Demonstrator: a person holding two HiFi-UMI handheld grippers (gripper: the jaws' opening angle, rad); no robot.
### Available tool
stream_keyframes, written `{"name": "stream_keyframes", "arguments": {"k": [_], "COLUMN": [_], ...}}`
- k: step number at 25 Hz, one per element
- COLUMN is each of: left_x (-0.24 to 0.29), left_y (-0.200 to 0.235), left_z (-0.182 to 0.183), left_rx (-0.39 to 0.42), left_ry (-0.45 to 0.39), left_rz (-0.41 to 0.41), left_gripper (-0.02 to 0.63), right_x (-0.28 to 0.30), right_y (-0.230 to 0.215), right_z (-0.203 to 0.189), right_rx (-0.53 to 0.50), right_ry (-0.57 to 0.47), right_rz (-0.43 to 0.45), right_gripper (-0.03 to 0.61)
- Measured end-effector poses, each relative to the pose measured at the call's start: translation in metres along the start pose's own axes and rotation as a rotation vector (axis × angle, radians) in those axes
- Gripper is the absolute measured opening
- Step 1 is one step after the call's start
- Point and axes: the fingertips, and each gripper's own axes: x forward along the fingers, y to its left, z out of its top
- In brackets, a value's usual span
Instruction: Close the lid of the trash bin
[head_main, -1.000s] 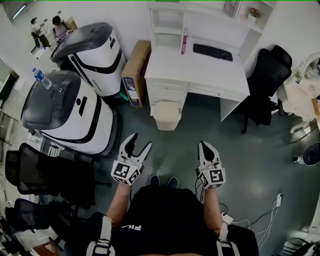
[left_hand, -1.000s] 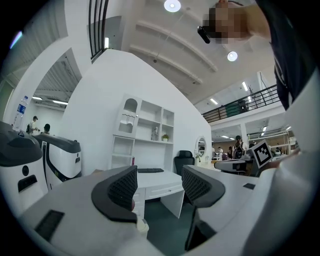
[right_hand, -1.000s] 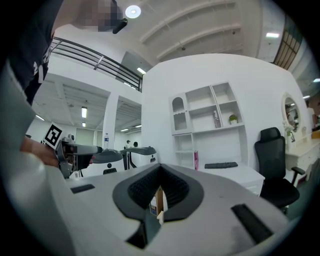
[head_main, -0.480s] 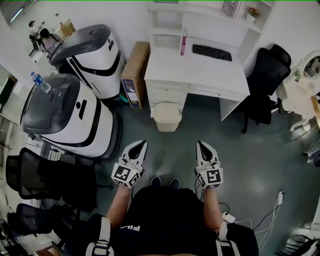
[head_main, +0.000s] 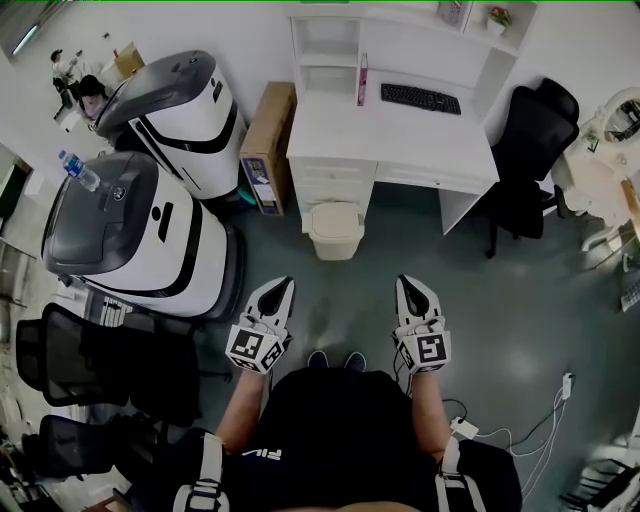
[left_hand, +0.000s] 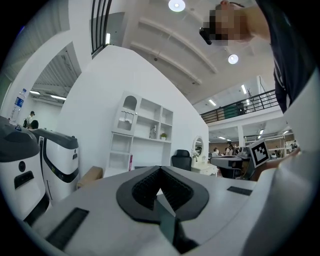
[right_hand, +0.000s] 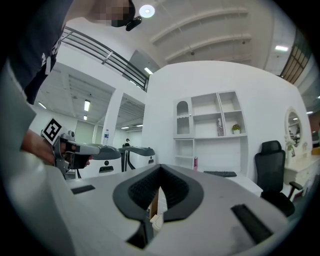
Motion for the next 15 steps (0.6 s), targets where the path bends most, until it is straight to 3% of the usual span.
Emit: {"name": "stream_keyframes", "arguments": {"k": [15], "left_x": [0.011], "left_y": [0.014], "left_z": [0.003], "left_rx": [-0.014], "left_ry": [-0.013], "left_rz": [-0.027], "left_gripper": [0.003], "right_x": [0.025], "right_y": [0.006], "right_z": [0.005], "right_rx": [-0.012], "right_ry": [-0.016], "right_rz": [0.040], "right_gripper": [0.003]}}
